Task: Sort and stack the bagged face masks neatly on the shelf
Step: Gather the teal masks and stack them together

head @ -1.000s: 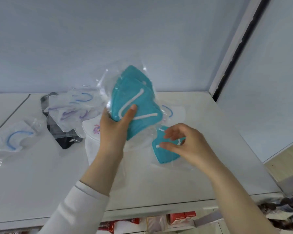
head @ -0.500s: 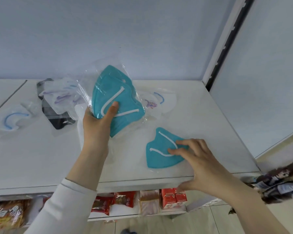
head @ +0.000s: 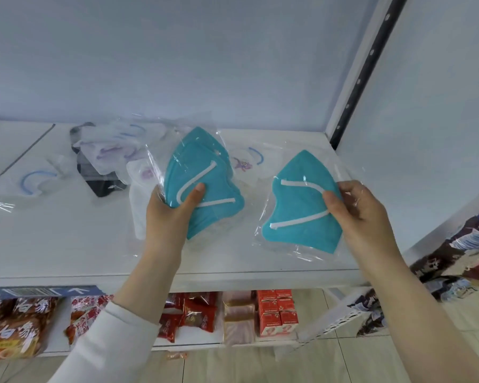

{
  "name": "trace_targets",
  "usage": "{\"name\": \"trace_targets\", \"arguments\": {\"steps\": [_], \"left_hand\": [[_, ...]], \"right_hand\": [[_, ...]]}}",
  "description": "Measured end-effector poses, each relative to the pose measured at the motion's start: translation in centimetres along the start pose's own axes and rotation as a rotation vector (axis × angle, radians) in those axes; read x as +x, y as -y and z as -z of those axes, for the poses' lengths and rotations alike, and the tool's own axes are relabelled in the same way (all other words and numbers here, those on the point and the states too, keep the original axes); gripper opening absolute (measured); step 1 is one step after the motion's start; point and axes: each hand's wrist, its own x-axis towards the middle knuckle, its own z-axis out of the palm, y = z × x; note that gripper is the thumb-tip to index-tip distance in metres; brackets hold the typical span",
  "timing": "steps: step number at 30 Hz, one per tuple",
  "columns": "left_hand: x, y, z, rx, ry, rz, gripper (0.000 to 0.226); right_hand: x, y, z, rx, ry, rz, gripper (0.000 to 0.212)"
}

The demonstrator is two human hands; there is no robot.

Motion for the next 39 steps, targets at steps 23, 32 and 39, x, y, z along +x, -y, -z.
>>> {"name": "trace_targets", "arguments": {"steps": [23,32,39], "left_hand": [[0.2,0.2,-0.5,0.158,0.293,-0.133,0.027],[-1.0,-0.9,-2.0,0.142,0.551,-0.162,0.042],[0.0,1.5,-3.3,0.249,0.392,-0.373,0.052]], "right_hand": [[1.3,2.7,-7.9,-0.206,0.035,0.118,0.025],[1.2,0.8,-6.8,0.179,0.134,-0.168,0.055],[0.0,-1.4,-6.6,0.237,0.136,-0.057,0.038]]}}
